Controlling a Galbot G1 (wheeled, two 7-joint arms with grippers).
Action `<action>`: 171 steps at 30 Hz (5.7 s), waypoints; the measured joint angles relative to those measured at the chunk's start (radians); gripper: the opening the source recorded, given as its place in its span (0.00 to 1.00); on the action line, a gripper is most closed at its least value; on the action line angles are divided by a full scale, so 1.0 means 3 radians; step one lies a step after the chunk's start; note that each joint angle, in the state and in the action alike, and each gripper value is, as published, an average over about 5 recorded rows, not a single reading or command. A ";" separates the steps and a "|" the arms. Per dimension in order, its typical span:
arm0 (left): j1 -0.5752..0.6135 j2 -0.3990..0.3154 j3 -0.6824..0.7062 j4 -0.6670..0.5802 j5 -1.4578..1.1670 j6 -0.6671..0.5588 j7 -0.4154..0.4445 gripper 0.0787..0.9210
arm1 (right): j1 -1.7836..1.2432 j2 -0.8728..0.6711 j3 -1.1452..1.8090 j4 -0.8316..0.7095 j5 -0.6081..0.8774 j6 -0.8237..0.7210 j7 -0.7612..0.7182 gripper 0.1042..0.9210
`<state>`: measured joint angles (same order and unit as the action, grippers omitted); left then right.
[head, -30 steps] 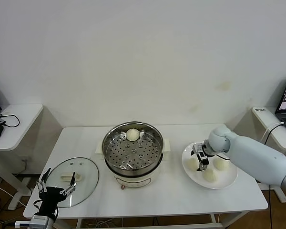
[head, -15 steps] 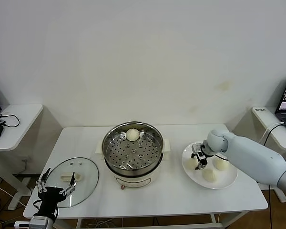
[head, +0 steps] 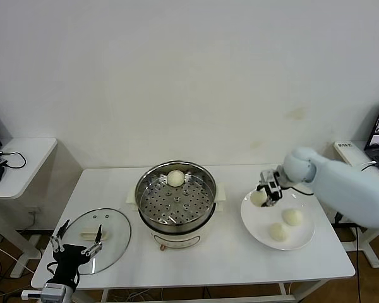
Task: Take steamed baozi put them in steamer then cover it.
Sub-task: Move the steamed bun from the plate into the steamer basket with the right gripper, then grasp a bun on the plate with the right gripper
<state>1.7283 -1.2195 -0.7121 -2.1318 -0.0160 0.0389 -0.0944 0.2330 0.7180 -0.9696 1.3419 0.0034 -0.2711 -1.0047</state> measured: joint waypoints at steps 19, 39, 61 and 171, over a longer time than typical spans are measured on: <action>-0.0055 0.0077 -0.0034 0.0040 -0.0064 -0.0001 0.0000 0.88 | 0.1179 0.0613 -0.0571 0.0297 0.0928 -0.0414 0.0230 0.62; -0.0017 0.0048 -0.0155 0.0049 -0.0102 -0.0020 0.0000 0.88 | 0.0842 0.2174 -0.0659 -0.0580 0.1287 -0.0910 0.0549 0.63; -0.0021 0.0043 -0.0170 0.0065 -0.0107 -0.0025 0.0002 0.88 | 0.0522 0.2608 -0.0712 -0.0947 0.1220 -0.1193 0.0514 0.63; -0.0009 0.0061 -0.0079 0.0107 -0.0006 0.0038 0.0048 0.88 | -0.1519 -0.0412 0.1099 0.0173 -0.0657 0.0004 -0.0189 0.59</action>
<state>1.7256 -1.2012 -0.7356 -2.0998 -0.0178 0.0504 -0.0801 -0.2226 0.5943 -0.6399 1.3939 -0.1936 -0.2698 -1.0613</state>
